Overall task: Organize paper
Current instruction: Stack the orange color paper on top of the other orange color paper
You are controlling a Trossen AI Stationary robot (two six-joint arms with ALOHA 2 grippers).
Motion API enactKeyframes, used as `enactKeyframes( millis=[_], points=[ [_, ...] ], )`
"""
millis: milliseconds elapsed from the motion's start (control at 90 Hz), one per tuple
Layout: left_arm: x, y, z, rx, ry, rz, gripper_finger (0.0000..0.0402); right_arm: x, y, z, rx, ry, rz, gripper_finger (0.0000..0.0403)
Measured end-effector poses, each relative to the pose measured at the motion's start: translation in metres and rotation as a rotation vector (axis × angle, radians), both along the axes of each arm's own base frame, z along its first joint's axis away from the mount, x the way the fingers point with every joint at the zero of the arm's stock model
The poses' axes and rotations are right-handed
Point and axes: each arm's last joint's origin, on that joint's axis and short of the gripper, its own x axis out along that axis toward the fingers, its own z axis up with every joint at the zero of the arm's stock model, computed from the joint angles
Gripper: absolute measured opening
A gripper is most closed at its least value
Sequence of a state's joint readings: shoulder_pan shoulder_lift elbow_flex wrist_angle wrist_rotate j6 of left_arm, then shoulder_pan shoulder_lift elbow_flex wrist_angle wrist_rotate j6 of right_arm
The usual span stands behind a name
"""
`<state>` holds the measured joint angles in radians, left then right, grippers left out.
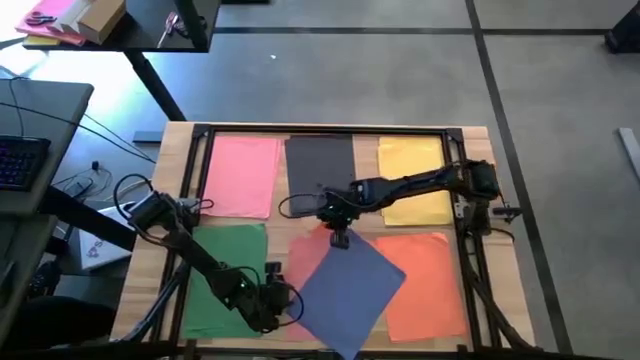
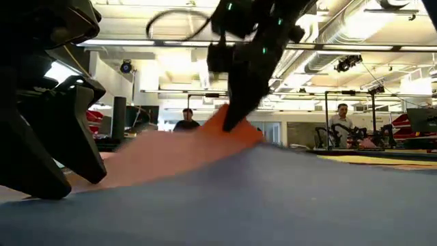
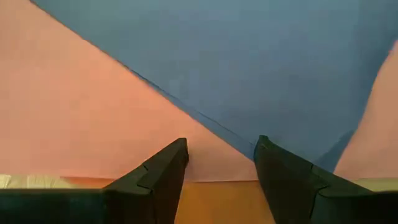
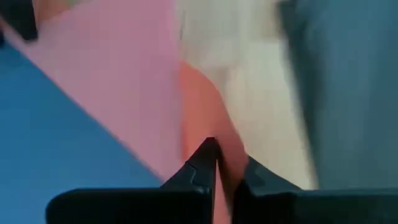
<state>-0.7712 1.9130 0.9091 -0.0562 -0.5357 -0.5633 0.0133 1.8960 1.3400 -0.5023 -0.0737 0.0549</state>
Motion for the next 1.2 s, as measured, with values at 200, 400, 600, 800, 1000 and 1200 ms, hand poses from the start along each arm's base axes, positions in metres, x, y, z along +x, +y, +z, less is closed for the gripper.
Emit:
enactKeyframes(
  millis=[200, 400, 600, 800, 1000, 1200],
  points=[
    [-0.005, 0.004, 0.026, 0.032, -0.033, -0.046, 0.0176, -0.015, 0.018, 0.022, -0.26, 0.009, -0.032, 0.0],
    [-0.005, 0.008, 0.048, 0.095, -0.11, -0.052, 0.0176, -0.011, 0.032, 0.012, -0.142, 0.016, 0.031, 0.0],
    [-0.005, 0.012, 0.048, 0.118, -0.12, -0.011, 0.0176, -0.002, 0.039, -0.01, -0.15, 0.028, 0.046, 0.0],
    [0.004, 0.04, 0.047, 0.244, -0.143, 0.202, 0.0176, -0.001, 0.056, -0.016, -0.151, 0.024, 0.086, 0.0],
    [0.026, 0.08, 0.04, 0.328, -0.119, 0.24, 0.0183, -0.003, 0.071, -0.015, -0.183, 0.009, 0.109, 0.0],
    [0.044, 0.109, 0.031, 0.222, -0.239, 0.135, 0.019, -0.003, 0.079, -0.014, -0.202, -0.019, 0.087, 0.0]
  ],
)
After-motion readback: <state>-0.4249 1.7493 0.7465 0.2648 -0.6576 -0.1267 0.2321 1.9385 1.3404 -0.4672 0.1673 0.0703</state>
